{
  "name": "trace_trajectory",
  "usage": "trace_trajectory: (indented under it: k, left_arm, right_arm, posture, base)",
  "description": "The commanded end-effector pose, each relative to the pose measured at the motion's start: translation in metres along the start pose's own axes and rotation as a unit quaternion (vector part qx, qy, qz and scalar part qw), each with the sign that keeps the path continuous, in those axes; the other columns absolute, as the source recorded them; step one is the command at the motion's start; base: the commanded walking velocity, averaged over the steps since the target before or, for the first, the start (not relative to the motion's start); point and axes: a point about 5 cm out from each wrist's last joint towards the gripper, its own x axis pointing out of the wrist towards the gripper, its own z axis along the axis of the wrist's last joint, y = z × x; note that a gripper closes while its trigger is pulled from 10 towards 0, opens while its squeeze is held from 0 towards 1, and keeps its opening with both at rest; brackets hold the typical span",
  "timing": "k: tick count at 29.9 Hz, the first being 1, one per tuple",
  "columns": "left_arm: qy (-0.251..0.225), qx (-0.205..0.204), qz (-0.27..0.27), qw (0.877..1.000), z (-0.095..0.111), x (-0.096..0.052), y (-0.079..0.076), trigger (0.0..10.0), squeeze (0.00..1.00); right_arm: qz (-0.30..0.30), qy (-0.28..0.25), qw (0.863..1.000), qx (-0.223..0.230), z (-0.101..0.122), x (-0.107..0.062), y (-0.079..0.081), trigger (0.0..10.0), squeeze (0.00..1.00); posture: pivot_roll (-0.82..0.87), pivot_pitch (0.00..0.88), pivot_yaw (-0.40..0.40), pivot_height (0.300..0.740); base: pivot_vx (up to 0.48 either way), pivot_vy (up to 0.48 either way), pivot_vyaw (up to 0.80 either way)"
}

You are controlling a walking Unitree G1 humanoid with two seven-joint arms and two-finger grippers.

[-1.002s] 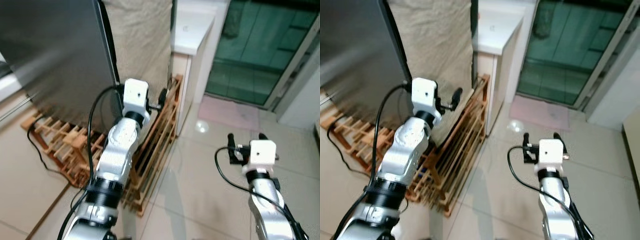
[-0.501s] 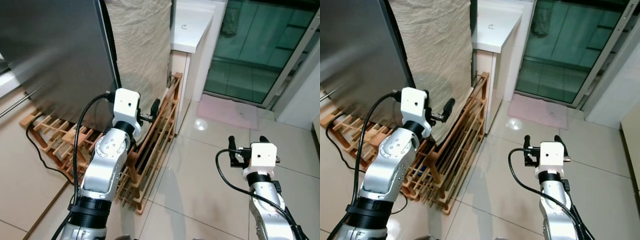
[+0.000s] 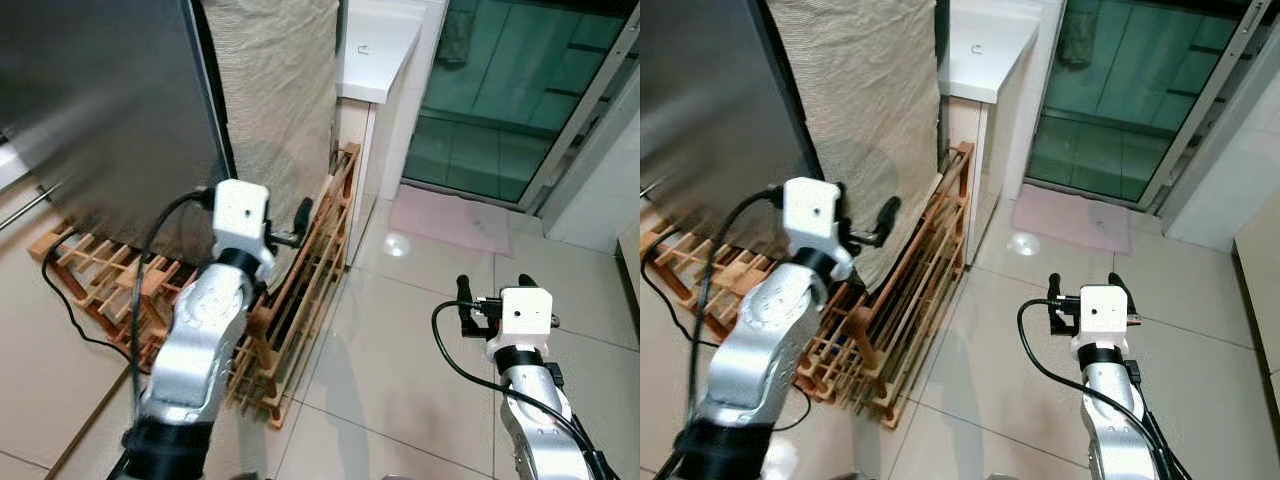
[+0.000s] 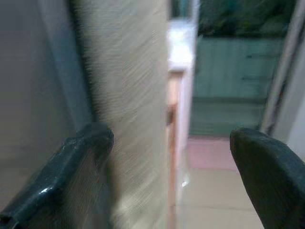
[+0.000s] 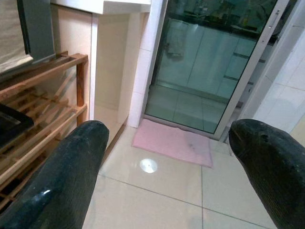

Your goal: Restocking fridge

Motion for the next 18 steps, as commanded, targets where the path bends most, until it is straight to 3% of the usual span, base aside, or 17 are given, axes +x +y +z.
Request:
trace_trajectory:
  k: [1,10,12,18]
  left_arm:
    - [-0.009,0.003,-0.008,1.0,0.001,-0.003,0.003,10.0,0.0]
    - [-0.017,-0.014,-0.015,1.0,0.004,0.0,0.001,10.0,0.0]
    - [-0.032,-0.031,-0.034,0.998,0.014,0.003,-0.009,10.0,0.0]
    - [-0.037,-0.039,-0.054,0.997,0.018,0.004,-0.015,10.0,0.0]
  right_arm:
    - [-0.001,-0.005,1.0,0.005,0.003,0.003,-0.002,10.0,0.0]
    - [0.001,-0.013,1.0,0.01,0.007,0.007,0.001,10.0,0.0]
    - [0.002,-0.014,1.0,0.01,0.007,0.007,0.002,10.0,0.0]
    - [0.001,-0.012,1.0,0.011,0.006,0.006,0.002,10.0,0.0]
  posture:
    - [0.06,0.004,-0.021,0.74]
    - [0.06,0.001,-0.02,0.74]
    - [0.05,0.0,-0.016,0.74]
    - [0.05,0.0,-0.012,0.74]
  base:
    - [0.0,0.0,0.0]
    - [0.0,0.0,0.0]
    - [0.0,0.0,0.0]
    - [0.0,0.0,0.0]
